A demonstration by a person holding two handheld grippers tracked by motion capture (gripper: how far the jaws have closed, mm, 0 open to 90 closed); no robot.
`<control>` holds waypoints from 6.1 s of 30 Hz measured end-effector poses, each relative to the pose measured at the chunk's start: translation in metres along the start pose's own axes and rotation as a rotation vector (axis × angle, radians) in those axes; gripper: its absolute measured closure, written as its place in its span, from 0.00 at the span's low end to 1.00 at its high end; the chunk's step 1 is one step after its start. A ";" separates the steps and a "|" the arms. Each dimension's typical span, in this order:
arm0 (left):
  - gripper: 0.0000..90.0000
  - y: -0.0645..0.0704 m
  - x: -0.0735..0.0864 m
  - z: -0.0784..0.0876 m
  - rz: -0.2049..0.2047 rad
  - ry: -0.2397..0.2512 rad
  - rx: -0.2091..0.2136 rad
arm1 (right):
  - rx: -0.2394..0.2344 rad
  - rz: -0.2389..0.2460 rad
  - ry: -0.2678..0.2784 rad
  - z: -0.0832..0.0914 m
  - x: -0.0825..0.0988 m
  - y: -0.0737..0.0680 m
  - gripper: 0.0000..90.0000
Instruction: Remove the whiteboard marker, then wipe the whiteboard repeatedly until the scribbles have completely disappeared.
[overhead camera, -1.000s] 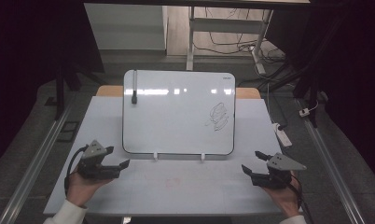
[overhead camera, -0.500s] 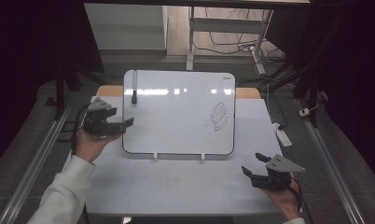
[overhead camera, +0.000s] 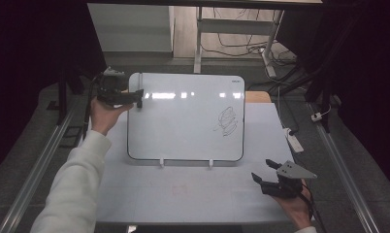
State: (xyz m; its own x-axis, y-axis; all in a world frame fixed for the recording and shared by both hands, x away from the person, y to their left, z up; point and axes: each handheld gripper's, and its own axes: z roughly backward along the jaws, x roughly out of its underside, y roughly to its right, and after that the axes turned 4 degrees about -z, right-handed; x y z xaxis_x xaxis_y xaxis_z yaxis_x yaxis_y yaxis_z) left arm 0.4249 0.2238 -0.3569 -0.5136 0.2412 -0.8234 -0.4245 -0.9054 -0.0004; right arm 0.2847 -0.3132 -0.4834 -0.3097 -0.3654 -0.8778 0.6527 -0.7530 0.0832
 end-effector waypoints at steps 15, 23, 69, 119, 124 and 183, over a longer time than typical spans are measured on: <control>0.56 -0.014 -0.032 -0.034 0.048 0.005 -0.065 | 0.014 -0.009 -0.006 0.000 0.003 0.003 0.30; 0.72 -0.007 -0.035 -0.046 0.038 -0.009 -0.098 | 0.021 -0.010 -0.009 -0.001 0.003 0.003 0.30; 0.91 0.094 0.039 0.036 -0.199 0.150 0.298 | -0.062 -0.054 -0.005 -0.010 -0.006 -0.010 0.34; 0.90 0.245 0.082 -0.016 -0.289 0.225 0.477 | -0.268 -0.274 -0.157 -0.086 -0.068 -0.110 0.83; 0.89 0.248 0.083 -0.015 -0.295 0.233 0.480 | -0.250 -0.288 -0.171 -0.085 -0.067 -0.105 0.85; 0.25 0.072 0.226 0.053 -0.070 -0.074 0.305 | 0.011 -0.110 0.222 -0.129 -0.167 0.050 0.86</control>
State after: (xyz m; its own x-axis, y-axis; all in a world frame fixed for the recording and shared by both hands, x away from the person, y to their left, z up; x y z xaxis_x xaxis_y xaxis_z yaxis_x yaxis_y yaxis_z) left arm 0.2388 0.2321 -0.5133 -0.5233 0.3344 -0.7838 -0.6589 -0.7421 0.1233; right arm 0.4581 -0.2198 -0.3934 -0.2179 -0.1525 -0.9640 0.6152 -0.7882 -0.0144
